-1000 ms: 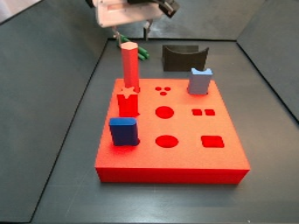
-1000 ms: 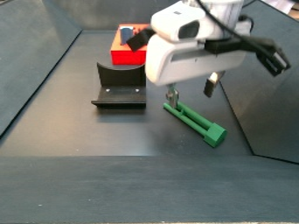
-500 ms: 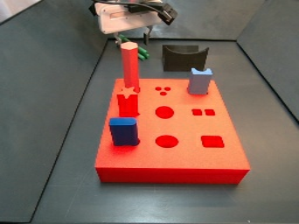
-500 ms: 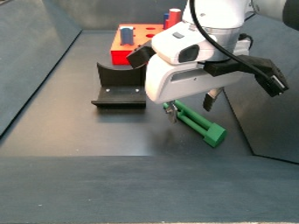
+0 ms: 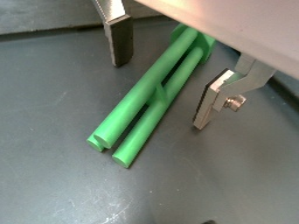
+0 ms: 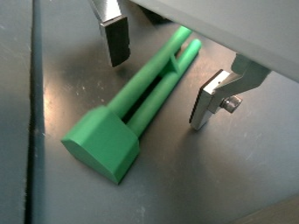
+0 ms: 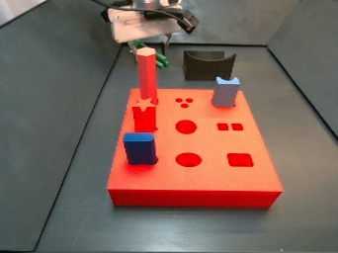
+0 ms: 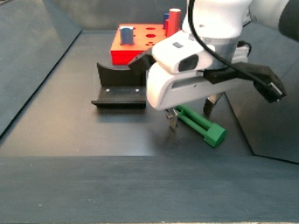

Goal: Pick up the 3 prong object. Move up. Rotate the 3 prong object. Place the 3 prong object on the fixture. Regrasp the 3 prong object. Move to above the board. Insert the 3 prong object.
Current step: Pick up the 3 prong object.

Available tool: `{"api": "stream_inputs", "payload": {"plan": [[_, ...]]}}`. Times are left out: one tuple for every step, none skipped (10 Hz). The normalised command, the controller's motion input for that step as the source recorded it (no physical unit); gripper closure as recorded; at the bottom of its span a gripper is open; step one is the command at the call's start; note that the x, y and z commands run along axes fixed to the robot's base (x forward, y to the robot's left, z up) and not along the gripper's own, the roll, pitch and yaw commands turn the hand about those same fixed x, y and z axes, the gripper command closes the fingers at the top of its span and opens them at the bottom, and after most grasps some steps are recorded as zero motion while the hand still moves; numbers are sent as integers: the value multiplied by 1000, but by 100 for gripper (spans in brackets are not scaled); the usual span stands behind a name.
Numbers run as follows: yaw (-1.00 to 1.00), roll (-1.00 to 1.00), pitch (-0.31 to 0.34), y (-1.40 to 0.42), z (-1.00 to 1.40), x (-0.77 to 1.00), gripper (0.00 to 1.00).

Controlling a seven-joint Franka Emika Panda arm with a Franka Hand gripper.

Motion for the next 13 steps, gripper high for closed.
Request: {"api": "stream_inputs", "payload": {"plan": [[0, 0, -44, 0, -214, 0, 0], [0, 3, -111, -20, 0, -91, 0], [0, 27, 0, -31, 0, 0, 0], [0, 0, -7, 0, 0, 0, 0], [0, 0, -30, 0, 0, 0, 0], [9, 34, -26, -49, -34, 0, 0], [0, 1, -13, 0, 0, 0, 0], [0, 0, 0, 0, 0, 0, 0], [0, 0, 0, 0, 0, 0, 100], [0, 0, 0, 0, 0, 0, 100], [0, 0, 0, 0, 0, 0, 100], [0, 0, 0, 0, 0, 0, 100], [0, 0, 0, 0, 0, 0, 100]]}}
